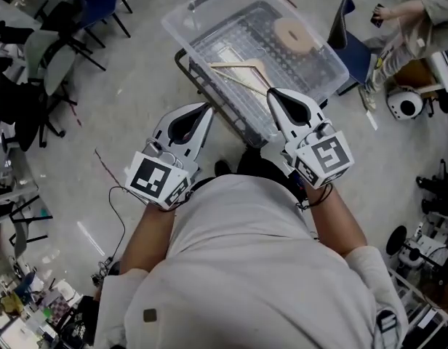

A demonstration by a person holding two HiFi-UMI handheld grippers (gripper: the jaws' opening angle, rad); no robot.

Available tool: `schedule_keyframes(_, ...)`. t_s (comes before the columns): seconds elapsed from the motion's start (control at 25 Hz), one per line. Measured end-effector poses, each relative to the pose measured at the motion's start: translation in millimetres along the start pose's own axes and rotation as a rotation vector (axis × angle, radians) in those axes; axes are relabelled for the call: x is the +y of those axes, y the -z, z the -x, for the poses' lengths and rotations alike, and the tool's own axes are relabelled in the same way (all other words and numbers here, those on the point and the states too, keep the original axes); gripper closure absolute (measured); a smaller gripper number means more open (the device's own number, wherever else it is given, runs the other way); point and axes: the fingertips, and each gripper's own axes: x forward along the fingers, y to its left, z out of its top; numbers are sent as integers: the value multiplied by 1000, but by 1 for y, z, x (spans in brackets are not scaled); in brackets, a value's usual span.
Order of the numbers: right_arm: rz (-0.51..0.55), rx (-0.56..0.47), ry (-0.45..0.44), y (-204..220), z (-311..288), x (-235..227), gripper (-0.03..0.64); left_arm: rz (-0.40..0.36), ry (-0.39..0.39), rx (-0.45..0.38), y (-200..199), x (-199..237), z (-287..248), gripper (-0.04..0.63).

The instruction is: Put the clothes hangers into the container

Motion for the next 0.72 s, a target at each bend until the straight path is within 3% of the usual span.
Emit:
schedule_keyframes(0.4,10,-16,36,-9,50,6,597,-18,22,-11,-11,-26,8,578)
schedule_keyframes(0.72,8,-32,-1,-9,91,-8,597,-25,-9,-23,-17,-64,-5,578)
